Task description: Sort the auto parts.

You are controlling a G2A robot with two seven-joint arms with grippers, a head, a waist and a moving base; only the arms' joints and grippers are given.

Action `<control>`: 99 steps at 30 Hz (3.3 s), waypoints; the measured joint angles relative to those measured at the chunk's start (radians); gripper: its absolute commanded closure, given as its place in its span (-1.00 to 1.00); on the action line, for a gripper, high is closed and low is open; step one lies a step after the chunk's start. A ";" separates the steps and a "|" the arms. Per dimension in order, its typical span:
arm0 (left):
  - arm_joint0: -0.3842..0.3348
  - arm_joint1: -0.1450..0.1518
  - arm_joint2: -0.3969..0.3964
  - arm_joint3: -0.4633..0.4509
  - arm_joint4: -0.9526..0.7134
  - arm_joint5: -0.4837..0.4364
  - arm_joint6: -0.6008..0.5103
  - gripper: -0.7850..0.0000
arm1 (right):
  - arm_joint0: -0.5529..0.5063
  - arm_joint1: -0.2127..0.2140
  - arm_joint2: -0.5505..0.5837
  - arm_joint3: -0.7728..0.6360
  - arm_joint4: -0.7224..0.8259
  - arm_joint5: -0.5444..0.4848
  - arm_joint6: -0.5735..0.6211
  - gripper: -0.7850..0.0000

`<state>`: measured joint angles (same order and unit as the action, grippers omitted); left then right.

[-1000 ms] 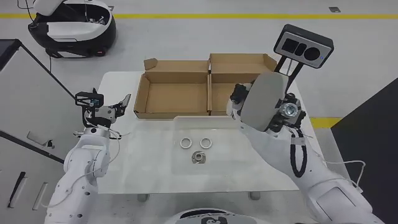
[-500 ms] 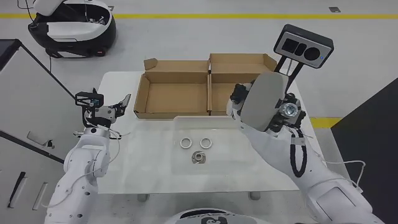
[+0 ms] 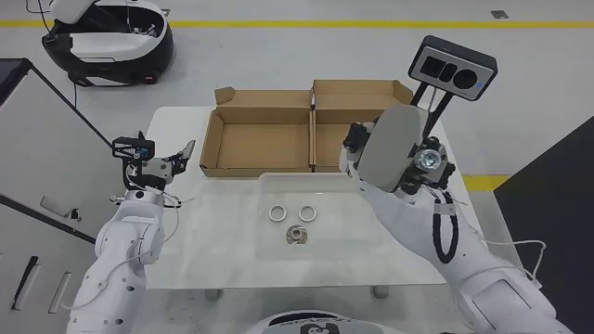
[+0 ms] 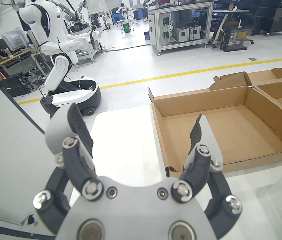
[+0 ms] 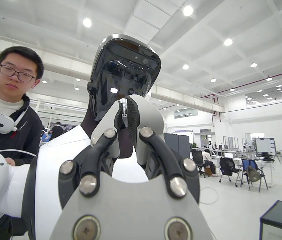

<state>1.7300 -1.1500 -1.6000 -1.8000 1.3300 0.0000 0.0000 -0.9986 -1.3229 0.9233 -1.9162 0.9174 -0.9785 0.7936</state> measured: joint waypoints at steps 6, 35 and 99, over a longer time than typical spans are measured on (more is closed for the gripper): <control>0.000 0.000 0.000 0.000 0.000 0.000 0.000 -1.00 | -0.101 0.032 0.174 -0.008 -0.065 0.101 0.040 1.00; 0.000 0.000 0.000 0.000 0.000 0.000 0.000 -1.00 | 0.275 0.257 0.361 0.332 -1.026 0.615 0.663 1.00; 0.000 0.000 0.000 0.000 0.000 0.000 0.000 -1.00 | 0.701 0.145 -0.753 1.300 -1.505 0.185 0.216 1.00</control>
<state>1.7300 -1.1500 -1.6000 -1.8000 1.3300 0.0000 0.0000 -0.2978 -1.1780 0.1700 -0.6161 -0.5876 -0.7937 1.0100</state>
